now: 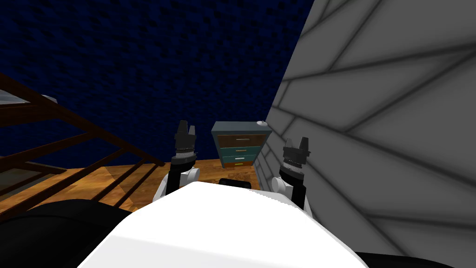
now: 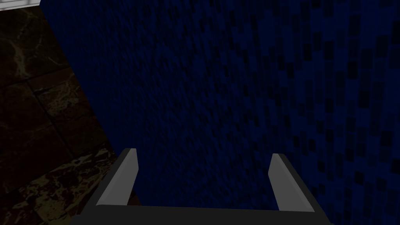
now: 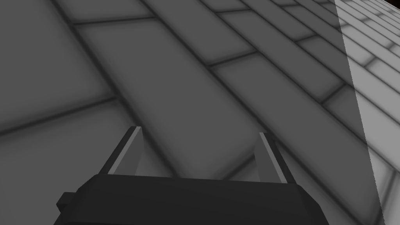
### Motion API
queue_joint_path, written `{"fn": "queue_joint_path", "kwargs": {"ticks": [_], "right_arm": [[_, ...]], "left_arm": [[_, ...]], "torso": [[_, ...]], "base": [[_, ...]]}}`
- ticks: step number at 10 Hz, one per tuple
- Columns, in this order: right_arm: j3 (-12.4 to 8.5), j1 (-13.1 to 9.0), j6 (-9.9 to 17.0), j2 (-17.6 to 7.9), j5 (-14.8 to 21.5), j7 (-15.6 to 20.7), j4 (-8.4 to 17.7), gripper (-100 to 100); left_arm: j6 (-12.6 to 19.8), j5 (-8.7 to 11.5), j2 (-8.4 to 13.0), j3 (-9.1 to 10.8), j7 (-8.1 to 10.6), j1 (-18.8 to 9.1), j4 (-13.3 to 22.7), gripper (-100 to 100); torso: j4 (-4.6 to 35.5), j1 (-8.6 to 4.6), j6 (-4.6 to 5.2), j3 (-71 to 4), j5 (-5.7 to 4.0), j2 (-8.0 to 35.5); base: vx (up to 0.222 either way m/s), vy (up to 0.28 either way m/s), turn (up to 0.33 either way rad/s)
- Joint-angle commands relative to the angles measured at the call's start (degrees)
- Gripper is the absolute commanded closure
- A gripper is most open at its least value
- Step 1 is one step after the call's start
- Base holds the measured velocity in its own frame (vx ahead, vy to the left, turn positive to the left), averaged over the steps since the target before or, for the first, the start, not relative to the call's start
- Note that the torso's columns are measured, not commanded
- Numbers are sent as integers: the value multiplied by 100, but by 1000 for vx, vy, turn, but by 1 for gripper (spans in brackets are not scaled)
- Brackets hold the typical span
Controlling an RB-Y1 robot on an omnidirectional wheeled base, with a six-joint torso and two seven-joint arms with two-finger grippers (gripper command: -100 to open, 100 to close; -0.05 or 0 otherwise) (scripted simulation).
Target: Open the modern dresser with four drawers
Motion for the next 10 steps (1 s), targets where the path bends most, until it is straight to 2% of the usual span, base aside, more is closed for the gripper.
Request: {"fn": "queue_joint_path", "kwargs": {"ticks": [1, 9, 10], "right_arm": [[0, 0, 0, 0, 0, 0, 0, 0], [0, 0, -1, 0, 0, 0, -2, 0], [-21, -38, -22, -192, 23, 110, 71, -100]], "left_arm": [[0, 0, 0, 0, 0, 0, 0, 0], [-1, 0, 0, 0, 0, 0, -2, 0], [-1, 0, 0, 0, 0, 0, -2, 0]], "torso": [[235, 0, 0, -467, 0, 232], [3537, 0, 0, -7073, 0, 3539], [3960, 0, 0, -7919, 0, 3962]], "base": [[0, 0, 0], [0, 0, 0], [11, 15, -2]]}}
